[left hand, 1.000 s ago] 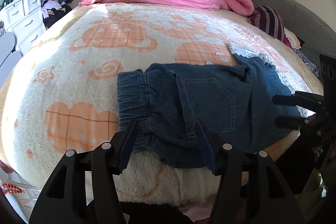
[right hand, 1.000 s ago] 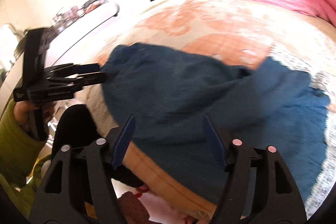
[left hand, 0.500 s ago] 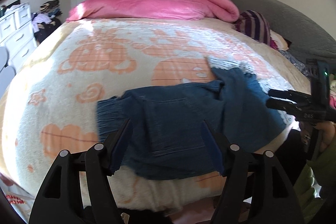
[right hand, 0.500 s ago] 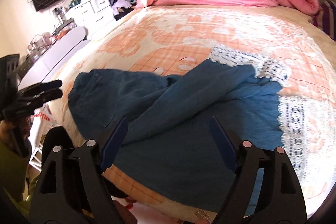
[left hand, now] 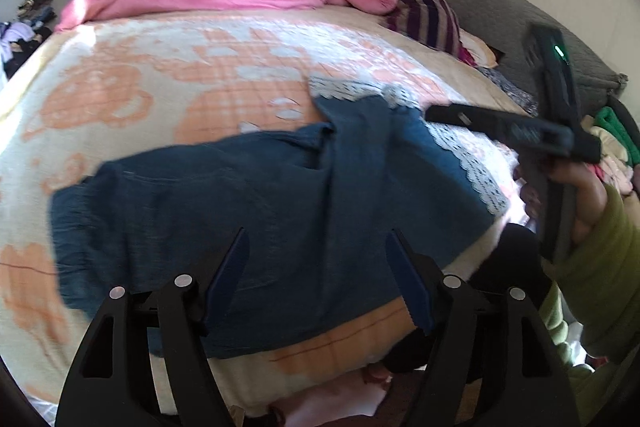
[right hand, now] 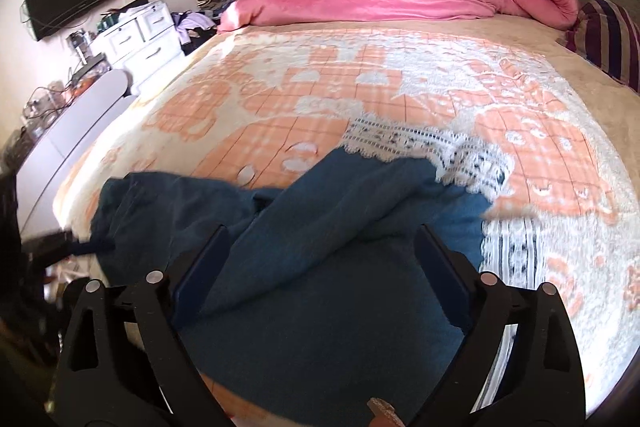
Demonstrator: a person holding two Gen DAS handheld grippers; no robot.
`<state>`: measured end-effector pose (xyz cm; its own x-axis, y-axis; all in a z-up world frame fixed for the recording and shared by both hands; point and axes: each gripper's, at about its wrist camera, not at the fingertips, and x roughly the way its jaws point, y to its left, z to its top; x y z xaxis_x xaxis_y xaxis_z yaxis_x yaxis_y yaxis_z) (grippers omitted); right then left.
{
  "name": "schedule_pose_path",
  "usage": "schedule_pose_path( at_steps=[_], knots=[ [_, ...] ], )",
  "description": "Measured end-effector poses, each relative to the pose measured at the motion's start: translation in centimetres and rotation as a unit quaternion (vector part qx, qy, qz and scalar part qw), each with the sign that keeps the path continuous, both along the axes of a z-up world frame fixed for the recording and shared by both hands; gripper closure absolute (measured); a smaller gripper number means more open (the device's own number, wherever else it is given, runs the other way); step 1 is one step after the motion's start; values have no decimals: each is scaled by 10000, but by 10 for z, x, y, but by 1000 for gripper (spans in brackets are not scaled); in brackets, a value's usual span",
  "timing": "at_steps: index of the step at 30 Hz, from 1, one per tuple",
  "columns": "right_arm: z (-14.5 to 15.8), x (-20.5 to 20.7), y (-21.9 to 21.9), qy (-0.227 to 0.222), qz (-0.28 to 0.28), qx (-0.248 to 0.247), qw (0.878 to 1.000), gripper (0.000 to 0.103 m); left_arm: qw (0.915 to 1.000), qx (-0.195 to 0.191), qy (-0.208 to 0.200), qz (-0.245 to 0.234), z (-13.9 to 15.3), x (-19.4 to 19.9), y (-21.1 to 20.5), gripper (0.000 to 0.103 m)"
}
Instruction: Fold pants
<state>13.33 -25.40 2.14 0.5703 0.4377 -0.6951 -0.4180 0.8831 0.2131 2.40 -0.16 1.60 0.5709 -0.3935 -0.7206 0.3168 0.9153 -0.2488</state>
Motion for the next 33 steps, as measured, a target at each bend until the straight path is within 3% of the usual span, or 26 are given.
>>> schedule_pose_path(
  at_steps=[5, 9, 15, 19, 20, 23, 24, 32, 33],
  knots=[
    [1, 29, 12, 30, -41, -127, 9999, 15, 9989, -269, 260, -272, -16, 9, -19, 35],
    [0, 46, 25, 24, 76, -316, 9995, 15, 9975, -330, 488, -390, -33, 18, -31, 49],
    [-5, 71, 46, 63, 245, -561, 9981, 15, 9960, -554, 698, 22, -50, 39, -26, 47],
    [-16, 100, 56, 446, 185, -380, 9981, 15, 9935, -842, 756, 131, -55, 49, -25, 49],
    [-20, 107, 60, 517, 122, -442, 9976, 15, 9937, -834, 736, 128, -56, 51, -26, 52],
    [-29, 124, 73, 535, 45, -678, 9963, 15, 9924, -958, 767, 32, -58, 53, -30, 85],
    [-34, 130, 77, 548, 21, -782, 9954, 15, 9919, -1004, 775, -34, -59, 52, -32, 90],
    [-69, 173, 95, 798, -289, -1377, 9868, 17, 9937, -783, 570, -572, -51, 40, -59, 93],
    [-75, 177, 94, 802, -330, -1471, 9853, 33, 9938, -755, 566, -591, -51, 39, -60, 93]
  ],
)
